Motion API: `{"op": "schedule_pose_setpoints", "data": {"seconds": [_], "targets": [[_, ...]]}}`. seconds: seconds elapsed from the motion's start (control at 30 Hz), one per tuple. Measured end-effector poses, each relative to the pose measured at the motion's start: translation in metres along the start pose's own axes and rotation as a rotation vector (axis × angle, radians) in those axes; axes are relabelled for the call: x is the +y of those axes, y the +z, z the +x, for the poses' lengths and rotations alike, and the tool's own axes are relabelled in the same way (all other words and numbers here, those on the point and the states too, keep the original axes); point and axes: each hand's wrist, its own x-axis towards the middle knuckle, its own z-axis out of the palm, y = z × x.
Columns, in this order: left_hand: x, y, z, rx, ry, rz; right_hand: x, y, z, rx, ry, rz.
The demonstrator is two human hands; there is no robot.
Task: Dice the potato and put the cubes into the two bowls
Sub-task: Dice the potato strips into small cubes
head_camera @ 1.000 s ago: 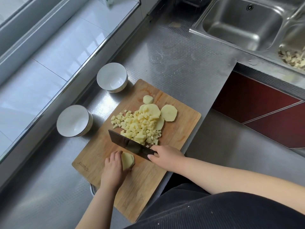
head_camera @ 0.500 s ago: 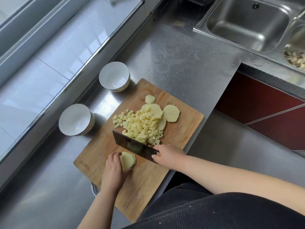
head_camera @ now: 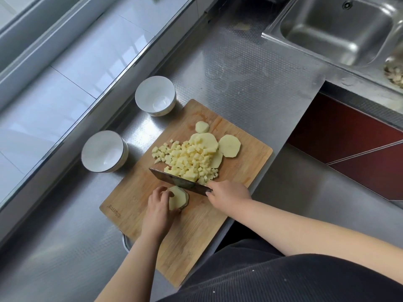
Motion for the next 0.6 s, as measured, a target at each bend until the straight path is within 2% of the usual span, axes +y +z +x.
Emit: {"op": "schedule_pose_setpoints", "data": {"seconds": [0.2,0.6], "targets": [[0.001,0.003,0.001,0.148,0.033,0.083,-0.004,0.001,-0.003,0.028,-0.057,-0.051],[0.005,0.017,0.000,0.187,0.088,0.007,-0.007,0.003,-0.012,0.060,-0.142,-0.052]]}}
